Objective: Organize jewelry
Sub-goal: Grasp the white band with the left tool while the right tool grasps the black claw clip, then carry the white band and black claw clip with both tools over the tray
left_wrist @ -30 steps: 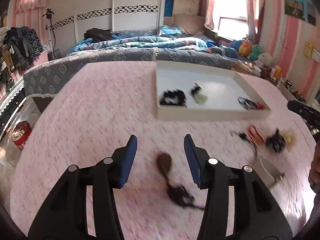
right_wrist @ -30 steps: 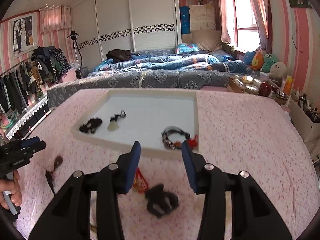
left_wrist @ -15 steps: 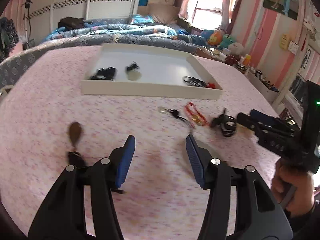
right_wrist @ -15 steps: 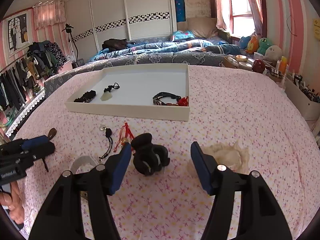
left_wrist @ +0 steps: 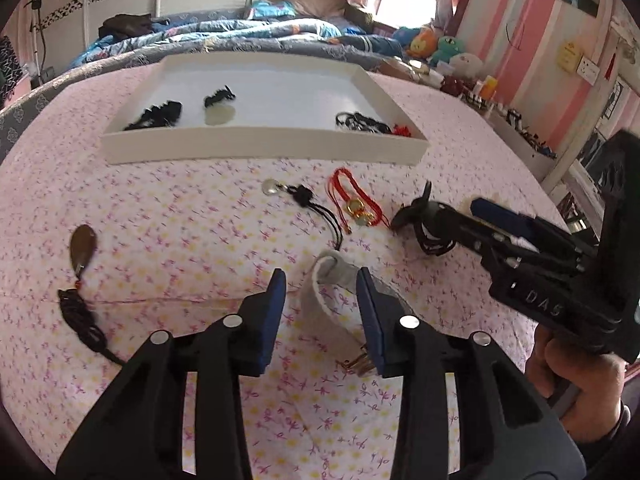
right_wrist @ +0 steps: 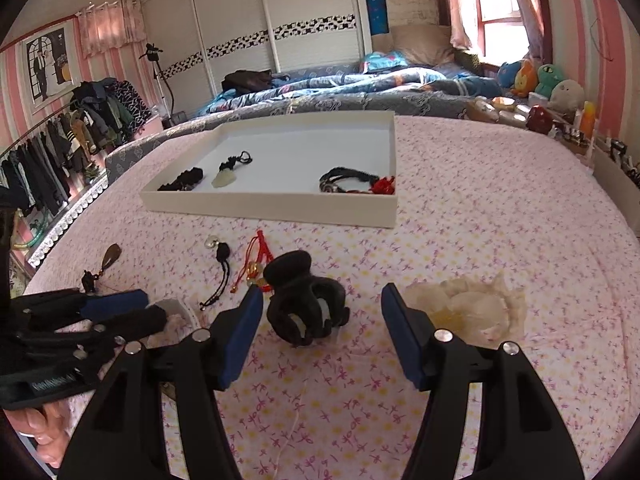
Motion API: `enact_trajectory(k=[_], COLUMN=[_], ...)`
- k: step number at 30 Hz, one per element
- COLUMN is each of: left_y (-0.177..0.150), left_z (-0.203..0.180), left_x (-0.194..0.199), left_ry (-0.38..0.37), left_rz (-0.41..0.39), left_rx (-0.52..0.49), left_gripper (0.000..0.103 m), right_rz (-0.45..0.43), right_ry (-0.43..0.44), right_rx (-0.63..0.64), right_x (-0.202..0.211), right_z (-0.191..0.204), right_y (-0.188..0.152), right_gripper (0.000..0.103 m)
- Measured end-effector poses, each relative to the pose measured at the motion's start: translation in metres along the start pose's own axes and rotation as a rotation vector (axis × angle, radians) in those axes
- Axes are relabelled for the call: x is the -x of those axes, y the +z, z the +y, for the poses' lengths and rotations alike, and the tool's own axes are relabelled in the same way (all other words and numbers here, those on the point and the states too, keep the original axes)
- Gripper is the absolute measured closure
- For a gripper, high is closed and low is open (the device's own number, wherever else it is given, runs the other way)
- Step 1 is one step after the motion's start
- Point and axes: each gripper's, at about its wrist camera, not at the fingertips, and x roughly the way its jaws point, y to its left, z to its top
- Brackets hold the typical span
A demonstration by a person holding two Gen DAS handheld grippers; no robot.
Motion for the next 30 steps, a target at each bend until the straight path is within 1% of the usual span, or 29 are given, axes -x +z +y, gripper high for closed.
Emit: enact_trajectory(k=[2,6,9,10,11,12,17,22,27,29,30], left_y=[0.000,0.003,0.004,0.004,0.004,0.004,0.002,0.004,0.022,0.033,0.039], left_z=[-0.003,-0.007,-0.005,-0.004,-0.002,-0.001,0.000,0.003,0.013,0.020,0.022], left_x=[-0.004,-0.006,-0.010,-0.010,-0.012,-0.014,-0.015,-0.002,0.030,0.049,0.057], left_ry=[-0.007,-0.006,-0.014,-0.024,-0.028,-0.029,-0.036,-0.037,-0.006,0.003,0.024], left_rz=[0.006,0.005,0.016,0.015,0.020,0.023,0.014,-0.036,-0.130,-0.192,-0.219], left_rx=[-0.009,-0.018,-0.019,-0.014,-0.006,-0.006,-0.002,-0.005,-0.024,-0.035,-0.044], left_gripper=[0.070,0.071,0.093,0.098,0.099,0.101,0.102,0.102,0.102,0.102,0.102], right_rz=[0.001,0.038,0.074,0.086,0.090,0.094,0.082,0.036,-0.049,-0.097,-0.110], right_ry=[-0.001,0.005,0.007,0.011,0.014,0.017,0.028,0.026,0.019,0.011,0.007], right_rx=[0.000,0.009,0.019,0.023,0.025,0.022,0.002,-0.032,-0.062,-0.071,-0.073], right_x=[-0.001,-0.009,-0.016,-0.019,-0.020,-0.021,-0.018,-0.006,0.022,0.038,0.043], right_z=[0.000,0.002,0.004,0.005,0.005,0.005,0.002,-0.005,-0.016,-0.020,-0.021], right_y=[0.002,0.003,0.003,0.004,0.004,0.003,0.002,0.004,0.025,0.037,0.041], right_gripper=[0.041,0.042,0.043,0.048,0.053,0.056,0.058,0.058,0.058,0.058,0.058])
